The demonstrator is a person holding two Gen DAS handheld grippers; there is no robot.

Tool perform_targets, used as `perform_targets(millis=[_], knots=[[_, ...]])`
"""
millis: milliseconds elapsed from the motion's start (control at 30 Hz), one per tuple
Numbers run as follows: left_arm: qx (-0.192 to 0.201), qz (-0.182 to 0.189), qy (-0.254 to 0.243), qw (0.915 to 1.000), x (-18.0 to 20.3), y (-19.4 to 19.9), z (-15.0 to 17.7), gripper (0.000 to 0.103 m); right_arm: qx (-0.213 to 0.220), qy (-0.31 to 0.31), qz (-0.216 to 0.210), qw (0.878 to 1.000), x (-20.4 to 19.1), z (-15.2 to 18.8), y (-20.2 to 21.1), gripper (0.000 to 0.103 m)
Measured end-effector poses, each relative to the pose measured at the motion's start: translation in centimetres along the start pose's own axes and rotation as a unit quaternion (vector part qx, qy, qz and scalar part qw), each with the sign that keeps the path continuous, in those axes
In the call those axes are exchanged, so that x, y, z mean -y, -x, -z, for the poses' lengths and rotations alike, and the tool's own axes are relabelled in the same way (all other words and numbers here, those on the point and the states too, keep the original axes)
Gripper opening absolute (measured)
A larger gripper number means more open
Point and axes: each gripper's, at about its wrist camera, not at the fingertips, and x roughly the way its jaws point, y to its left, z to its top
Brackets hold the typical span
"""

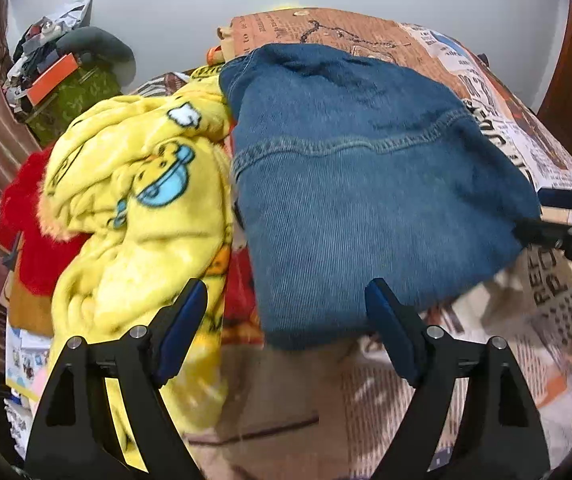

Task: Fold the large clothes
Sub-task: 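Lower the folded jacket onto the bed beside the yellow blanket and release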

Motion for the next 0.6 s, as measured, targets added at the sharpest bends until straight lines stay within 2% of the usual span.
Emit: perform_targets(millis=[200, 367, 500, 600], knots=[[0.026, 0.010, 0.024, 0.9993, -0.4, 4.5, 0.5, 0.081, 0.039, 0.005, -0.007, 0.999, -1.1, 1.4, 5.1, 0.076], [0.096, 0.023, 0.034, 0.9945, -0.1, 11.4, 0.2, 0.081, 0.106, 0.019, -0.012, 0.994, -2.6, 1.7, 11.2, 0.076], [0.170, 0.025, 0.024, 0.9849, 0.7, 18.0, 0.2, 0.081, 0.173, 0.031, -0.021, 0.984, -4.2, 2.2, 17.1, 0.076], [0.231, 0.033, 0.015, 0.9722, 1.6, 23.3, 1.0, 0.081, 0.221, 0.030, -0.035, 0.974, -4.8, 3.0, 21.1, 0.076]])
